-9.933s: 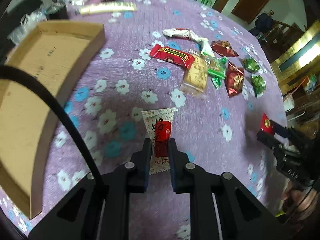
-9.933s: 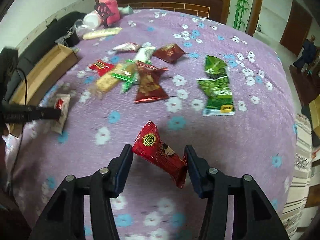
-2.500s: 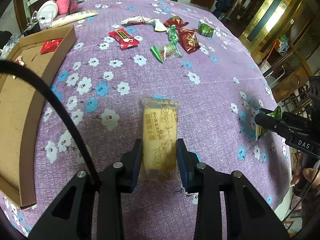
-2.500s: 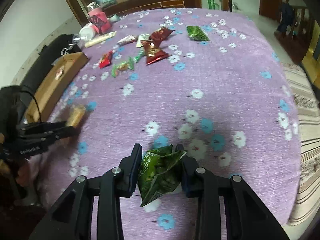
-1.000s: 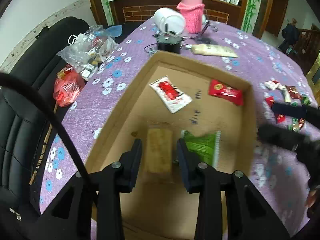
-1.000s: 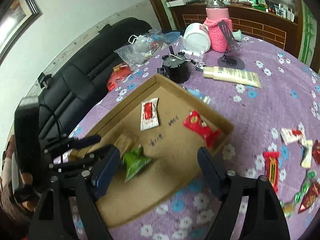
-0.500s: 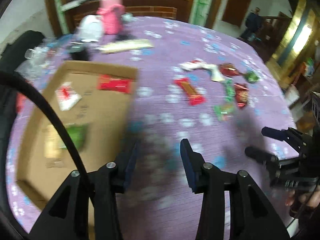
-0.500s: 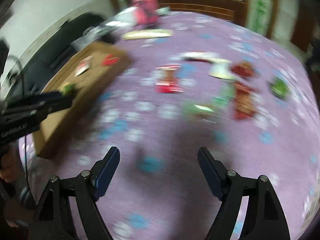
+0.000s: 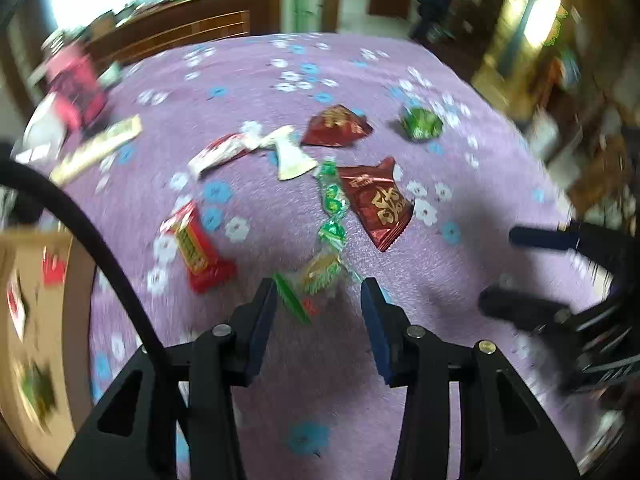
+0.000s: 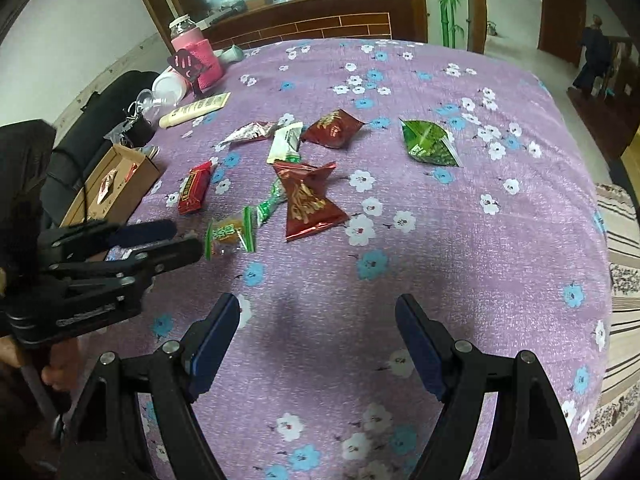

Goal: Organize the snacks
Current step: 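Grasp the green-wrapped candy with the left gripper while the right grasps the brown packet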

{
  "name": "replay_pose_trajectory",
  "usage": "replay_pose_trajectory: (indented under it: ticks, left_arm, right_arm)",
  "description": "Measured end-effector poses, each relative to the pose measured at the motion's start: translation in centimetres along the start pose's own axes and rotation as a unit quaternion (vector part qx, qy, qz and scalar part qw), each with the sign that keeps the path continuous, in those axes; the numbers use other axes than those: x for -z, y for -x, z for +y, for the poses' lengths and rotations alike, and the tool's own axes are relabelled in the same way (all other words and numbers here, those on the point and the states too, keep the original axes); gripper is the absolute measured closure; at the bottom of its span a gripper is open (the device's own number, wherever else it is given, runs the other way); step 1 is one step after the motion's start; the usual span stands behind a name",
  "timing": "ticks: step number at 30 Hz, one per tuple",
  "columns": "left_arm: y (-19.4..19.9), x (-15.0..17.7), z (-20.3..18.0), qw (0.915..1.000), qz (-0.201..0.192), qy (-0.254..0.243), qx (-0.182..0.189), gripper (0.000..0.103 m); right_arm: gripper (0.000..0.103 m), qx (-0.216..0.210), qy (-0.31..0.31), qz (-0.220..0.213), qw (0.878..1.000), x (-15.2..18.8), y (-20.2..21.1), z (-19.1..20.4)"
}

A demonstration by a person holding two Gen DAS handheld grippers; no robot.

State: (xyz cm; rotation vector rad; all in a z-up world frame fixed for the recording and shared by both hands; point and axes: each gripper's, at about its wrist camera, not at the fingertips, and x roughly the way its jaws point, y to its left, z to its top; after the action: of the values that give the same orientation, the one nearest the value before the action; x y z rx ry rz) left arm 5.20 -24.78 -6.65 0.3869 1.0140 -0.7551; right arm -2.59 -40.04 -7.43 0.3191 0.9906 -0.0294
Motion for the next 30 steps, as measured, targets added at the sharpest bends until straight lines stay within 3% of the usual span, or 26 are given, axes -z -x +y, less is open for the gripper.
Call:
replay_pose_trajectory:
  ticks: [9,12,15,20,23,25,27,30]
  left_arm:
    - [-3.5,-1.2,0.2,0.9907,0.084,-0.106,0.018,0.058]
    - [-3.7,-1.5,-0.2,0.9889,0.082,-0.122,0.02,0.058]
    - [-3.9,-2.0,0.0,0.9904,0.081,-0.108,0.03,0.064]
    - [-3.7,-1.9,-0.2,0.9914,0.069,-0.107,0.029,0.068]
    - [-3.5,-1.6,-0.2,0.9918,0.062,-0.107,0.031,0.069]
    - [-3.4,-1.6,0.0,0.9922,0.062,-0.104,0.032,0.069]
    - [-2.9,-1.5,0.1,0.992,0.059,-0.106,0.035,0.069]
    - [-1.6,-1.5,0.1,0.9913,0.049,-0.115,0.043,0.069]
  right_arm:
    - [0.023,-0.019,0.024,0.002,1.0,-2.0,-1.9,-1.5]
    - [0.023,-0.023,0.057,0.0,0.998,-3.2,-3.2,-0.9]
    - [0.023,-0.025,0.093,0.0,0.995,-4.1,-4.8,0.1]
    - [0.024,-0.038,0.091,0.012,0.995,-5.5,-6.8,0.1]
    - [0.038,-0.035,0.115,0.012,0.993,-6.1,-7.5,0.5]
    - [0.056,-0.032,0.126,0.015,0.991,-6.4,-7.7,0.7]
    - [0.067,-0.043,0.123,0.019,0.991,-6.6,-7.8,0.5]
    - [0.07,-0.035,0.136,0.025,0.99,-6.4,-7.8,0.8]
